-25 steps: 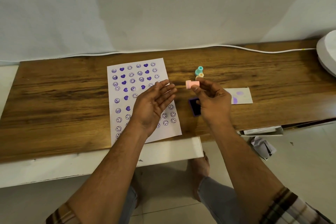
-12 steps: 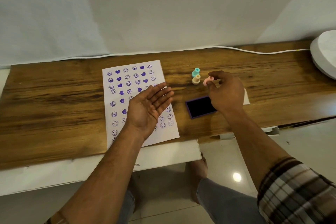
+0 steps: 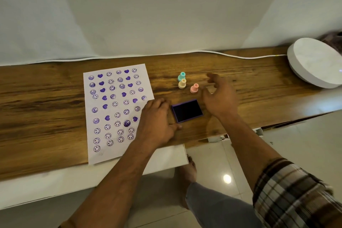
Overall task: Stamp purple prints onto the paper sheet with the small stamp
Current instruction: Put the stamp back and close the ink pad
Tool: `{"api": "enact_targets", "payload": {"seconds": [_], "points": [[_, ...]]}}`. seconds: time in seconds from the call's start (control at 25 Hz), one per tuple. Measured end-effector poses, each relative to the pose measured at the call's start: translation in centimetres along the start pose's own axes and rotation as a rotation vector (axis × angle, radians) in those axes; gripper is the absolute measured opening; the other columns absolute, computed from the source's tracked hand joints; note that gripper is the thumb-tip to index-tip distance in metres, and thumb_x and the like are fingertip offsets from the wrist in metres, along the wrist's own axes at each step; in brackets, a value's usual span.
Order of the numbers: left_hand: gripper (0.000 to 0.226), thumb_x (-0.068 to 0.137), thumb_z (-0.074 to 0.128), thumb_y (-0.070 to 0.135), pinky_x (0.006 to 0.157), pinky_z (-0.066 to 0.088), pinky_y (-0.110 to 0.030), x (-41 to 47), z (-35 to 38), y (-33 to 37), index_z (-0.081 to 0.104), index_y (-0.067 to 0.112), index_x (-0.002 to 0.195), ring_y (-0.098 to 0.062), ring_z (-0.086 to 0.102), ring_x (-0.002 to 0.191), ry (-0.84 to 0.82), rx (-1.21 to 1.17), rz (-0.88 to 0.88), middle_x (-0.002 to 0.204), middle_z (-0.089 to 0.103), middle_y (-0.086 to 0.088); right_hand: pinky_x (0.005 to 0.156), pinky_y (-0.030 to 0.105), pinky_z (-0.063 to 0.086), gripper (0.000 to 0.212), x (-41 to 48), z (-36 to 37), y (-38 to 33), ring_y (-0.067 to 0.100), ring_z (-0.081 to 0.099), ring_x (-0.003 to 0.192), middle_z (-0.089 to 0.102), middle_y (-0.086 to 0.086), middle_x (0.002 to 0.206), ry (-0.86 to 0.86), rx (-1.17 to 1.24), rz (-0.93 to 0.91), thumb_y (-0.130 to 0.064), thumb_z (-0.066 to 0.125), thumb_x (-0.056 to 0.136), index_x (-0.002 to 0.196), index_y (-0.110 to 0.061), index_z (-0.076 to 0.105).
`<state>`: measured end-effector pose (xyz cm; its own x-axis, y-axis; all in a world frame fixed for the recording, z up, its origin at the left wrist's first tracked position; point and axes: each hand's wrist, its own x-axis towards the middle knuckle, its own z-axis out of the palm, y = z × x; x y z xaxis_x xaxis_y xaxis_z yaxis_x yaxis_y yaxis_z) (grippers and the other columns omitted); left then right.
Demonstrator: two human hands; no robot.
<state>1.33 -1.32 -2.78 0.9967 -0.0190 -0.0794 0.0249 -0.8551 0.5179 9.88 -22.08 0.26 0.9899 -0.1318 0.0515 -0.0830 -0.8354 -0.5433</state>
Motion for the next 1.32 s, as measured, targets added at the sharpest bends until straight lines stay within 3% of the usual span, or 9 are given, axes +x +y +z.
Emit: {"api": "enact_targets", "payload": {"seconds": [0.08,0.2,0.36,0.68,0.92,1.04,1.16,1.32], "points": [[0.089,0.074,0.08,0.062,0.115,0.036,-0.038,0.2,0.4,0.3,0.05,0.023,0.148,-0.024,0.042,0.137,0.003,0.013,-0.001,0.152,0.049,0.002,0.106,0.052,0.051,0.064,-0.1,-1.4,1.7,0.031,0.054,0.133,0.061,0.005,0.143,0.061,-0.045,0.081,-0.049,0.073,0.091,0.147,-0.025,0.052],[0.085,0.075,0.079,0.061,0.114,0.037,-0.038,0.4,0.7,0.6,0.052,0.024,0.147,-0.024,0.044,0.135,0.02,0.026,0.0,0.15,0.05,0.002,0.118,0.058,0.036,0.103,-0.4,-2.3,2.9,0.044,0.037,0.146,0.038,0.023,0.16,-0.083,-0.212,0.263,-0.07,0.07,0.085,0.16,-0.014,0.025],[0.084,0.077,0.078,0.062,0.115,0.035,-0.039,0.3,0.8,0.5,0.051,0.026,0.147,-0.025,0.041,0.138,0.012,0.021,-0.007,0.151,0.049,0.003,0.121,0.056,0.032,0.123,-0.8,-1.7,2.5,0.045,0.033,0.149,0.033,0.026,0.163,-0.152,-0.274,0.282,-0.081,0.067,0.08,0.162,-0.007,0.013],[0.084,0.078,0.077,0.062,0.115,0.036,-0.038,0.5,0.9,0.5,0.05,0.026,0.149,-0.024,0.039,0.14,0.009,0.019,-0.013,0.152,0.048,0.003,0.118,0.051,0.036,0.111,-0.5,-1.4,2.8,0.042,0.042,0.141,0.044,0.026,0.154,-0.066,-0.285,0.222,-0.068,0.074,0.083,0.157,-0.002,0.023],[0.085,0.078,0.077,0.065,0.117,0.035,-0.039,0.3,0.7,0.4,0.05,0.025,0.149,-0.025,0.039,0.141,0.001,0.016,-0.021,0.152,0.049,0.002,0.113,0.053,0.043,0.111,-1.1,-1.8,1.7,0.04,0.046,0.139,0.049,0.021,0.152,-0.007,-0.151,0.225,-0.064,0.078,0.081,0.159,-0.009,0.022],[0.082,0.076,0.08,0.06,0.123,0.026,-0.046,0.3,0.3,0.3,0.055,0.024,0.146,-0.026,0.039,0.139,0.005,0.009,-0.011,0.149,0.052,0.002,0.108,0.051,0.05,0.111,-3.8,-0.8,-0.9,0.035,0.048,0.139,0.05,0.014,0.152,0.007,-0.037,0.187,-0.066,0.082,0.076,0.158,-0.019,0.023],[0.072,0.077,0.073,0.053,0.129,0.012,-0.051,0.4,0.0,0.3,0.059,0.026,0.142,-0.027,0.045,0.139,-0.006,0.018,0.005,0.146,0.056,0.002,0.107,0.048,0.049,0.109,-7.0,1.5,-3.4,0.033,0.051,0.135,0.053,0.014,0.149,0.007,-0.069,0.085,-0.068,0.079,0.077,0.155,-0.015,0.026],[0.057,0.081,0.059,0.043,0.128,0.012,-0.053,0.3,0.2,0.3,0.065,0.025,0.134,-0.03,0.05,0.135,0.031,0.03,0.006,0.141,0.062,0.0,0.11,0.043,0.043,0.102,-8.2,3.0,-4.2,0.031,0.052,0.132,0.055,0.014,0.146,0.012,-0.127,0.029,-0.066,0.076,0.08,0.152,-0.011,0.03]]}}
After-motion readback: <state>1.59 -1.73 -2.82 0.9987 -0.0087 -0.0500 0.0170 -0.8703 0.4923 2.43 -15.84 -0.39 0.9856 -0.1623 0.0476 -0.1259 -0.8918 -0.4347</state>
